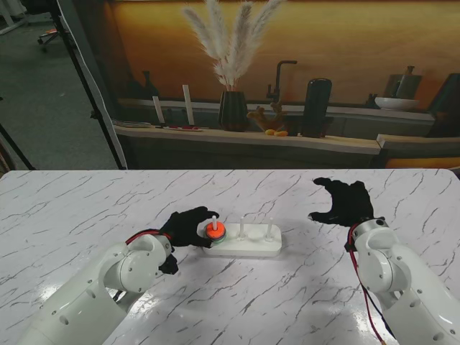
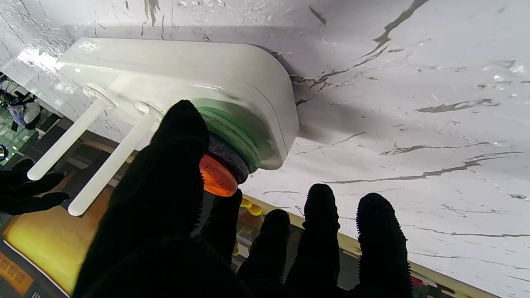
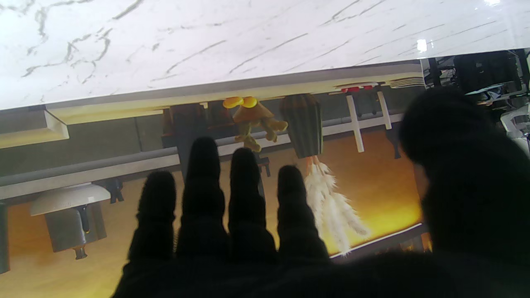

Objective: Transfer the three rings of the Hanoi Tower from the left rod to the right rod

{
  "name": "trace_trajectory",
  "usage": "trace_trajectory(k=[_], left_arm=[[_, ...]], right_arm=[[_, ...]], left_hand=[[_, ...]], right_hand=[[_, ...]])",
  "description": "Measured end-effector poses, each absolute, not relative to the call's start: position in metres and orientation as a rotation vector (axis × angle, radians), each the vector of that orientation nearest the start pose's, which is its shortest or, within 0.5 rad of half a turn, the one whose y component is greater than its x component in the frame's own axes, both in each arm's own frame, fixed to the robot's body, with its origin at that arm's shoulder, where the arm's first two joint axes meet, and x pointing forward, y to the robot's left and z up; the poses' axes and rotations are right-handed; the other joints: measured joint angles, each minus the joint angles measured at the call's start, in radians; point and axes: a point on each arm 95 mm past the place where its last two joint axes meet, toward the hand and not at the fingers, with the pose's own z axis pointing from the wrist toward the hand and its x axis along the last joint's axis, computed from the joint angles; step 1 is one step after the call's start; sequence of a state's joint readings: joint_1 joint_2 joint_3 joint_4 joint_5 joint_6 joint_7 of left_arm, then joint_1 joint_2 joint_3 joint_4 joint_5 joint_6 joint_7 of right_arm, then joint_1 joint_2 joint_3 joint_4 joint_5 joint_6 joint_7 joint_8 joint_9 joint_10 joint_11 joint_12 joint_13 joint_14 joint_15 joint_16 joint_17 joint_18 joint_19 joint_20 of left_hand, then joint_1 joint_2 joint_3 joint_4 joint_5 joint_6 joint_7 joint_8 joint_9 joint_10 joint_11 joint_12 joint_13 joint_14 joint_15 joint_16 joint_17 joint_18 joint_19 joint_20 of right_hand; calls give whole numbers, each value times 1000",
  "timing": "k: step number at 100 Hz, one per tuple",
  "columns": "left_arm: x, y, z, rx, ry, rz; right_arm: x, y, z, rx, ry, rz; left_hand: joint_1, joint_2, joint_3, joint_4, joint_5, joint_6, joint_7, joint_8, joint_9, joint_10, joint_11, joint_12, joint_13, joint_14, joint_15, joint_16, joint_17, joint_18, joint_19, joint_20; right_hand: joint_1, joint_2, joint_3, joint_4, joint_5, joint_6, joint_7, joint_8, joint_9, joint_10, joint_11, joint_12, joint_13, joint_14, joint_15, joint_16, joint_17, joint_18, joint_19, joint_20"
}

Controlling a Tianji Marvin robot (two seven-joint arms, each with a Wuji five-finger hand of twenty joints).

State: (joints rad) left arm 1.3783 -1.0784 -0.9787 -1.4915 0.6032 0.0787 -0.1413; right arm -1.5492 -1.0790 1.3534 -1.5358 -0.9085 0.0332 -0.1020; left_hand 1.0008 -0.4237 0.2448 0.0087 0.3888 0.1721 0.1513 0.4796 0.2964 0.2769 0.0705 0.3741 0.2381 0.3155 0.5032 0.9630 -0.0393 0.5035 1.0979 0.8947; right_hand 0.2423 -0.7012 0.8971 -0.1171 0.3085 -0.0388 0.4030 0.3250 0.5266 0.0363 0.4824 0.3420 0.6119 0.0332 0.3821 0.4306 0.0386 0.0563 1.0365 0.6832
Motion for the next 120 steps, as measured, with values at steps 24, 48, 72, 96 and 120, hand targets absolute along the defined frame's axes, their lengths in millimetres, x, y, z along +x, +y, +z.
trace_trajectory(k=[24,48,72,96,120], left_arm=[[422,-48,-350,-1611,1621,-1553],[422,-48,-350,-1633,1607,-1552],[422,-47,-348,-1648,1581,-1564],[422,-44,-343,-1647,1549,-1588],[423,-45,-340,-1657,1531,-1609]], right_arm=[[423,-75,-308,1297,1237,1409],[423,-76,-309,1301,1240,1407],[422,-75,-311,1313,1247,1400],[422,-75,-311,1316,1250,1398],[422,-75,-312,1319,1250,1396]], left_hand=[[82,88,-139,0,49,-36,50,38,18,0,1,17,35,0,25,33,20,0,39,18],[99,122,-197,-10,67,-49,100,69,30,1,23,22,35,0,35,40,20,0,39,19],[109,122,-223,-11,77,-49,141,79,30,1,23,23,35,0,35,40,20,0,39,19],[109,122,-233,-11,77,-51,170,98,30,1,23,23,35,0,35,32,20,0,39,19],[109,122,-235,-11,77,-51,175,111,30,1,23,23,35,0,35,24,20,0,39,19]], right_hand=[[0,0,-1,0,0,0,0,0,0,0,0,0,0,0,0,0,0,0,0,0],[0,15,-2,0,0,0,0,0,0,0,0,0,0,0,0,0,0,0,1,0],[12,25,-12,0,0,0,0,0,0,1,0,0,0,0,0,0,0,0,11,0],[12,25,-15,0,0,0,0,0,0,2,0,0,0,0,1,0,1,0,12,0],[12,25,-15,0,0,0,0,0,0,2,0,0,0,0,1,0,2,0,12,0]])
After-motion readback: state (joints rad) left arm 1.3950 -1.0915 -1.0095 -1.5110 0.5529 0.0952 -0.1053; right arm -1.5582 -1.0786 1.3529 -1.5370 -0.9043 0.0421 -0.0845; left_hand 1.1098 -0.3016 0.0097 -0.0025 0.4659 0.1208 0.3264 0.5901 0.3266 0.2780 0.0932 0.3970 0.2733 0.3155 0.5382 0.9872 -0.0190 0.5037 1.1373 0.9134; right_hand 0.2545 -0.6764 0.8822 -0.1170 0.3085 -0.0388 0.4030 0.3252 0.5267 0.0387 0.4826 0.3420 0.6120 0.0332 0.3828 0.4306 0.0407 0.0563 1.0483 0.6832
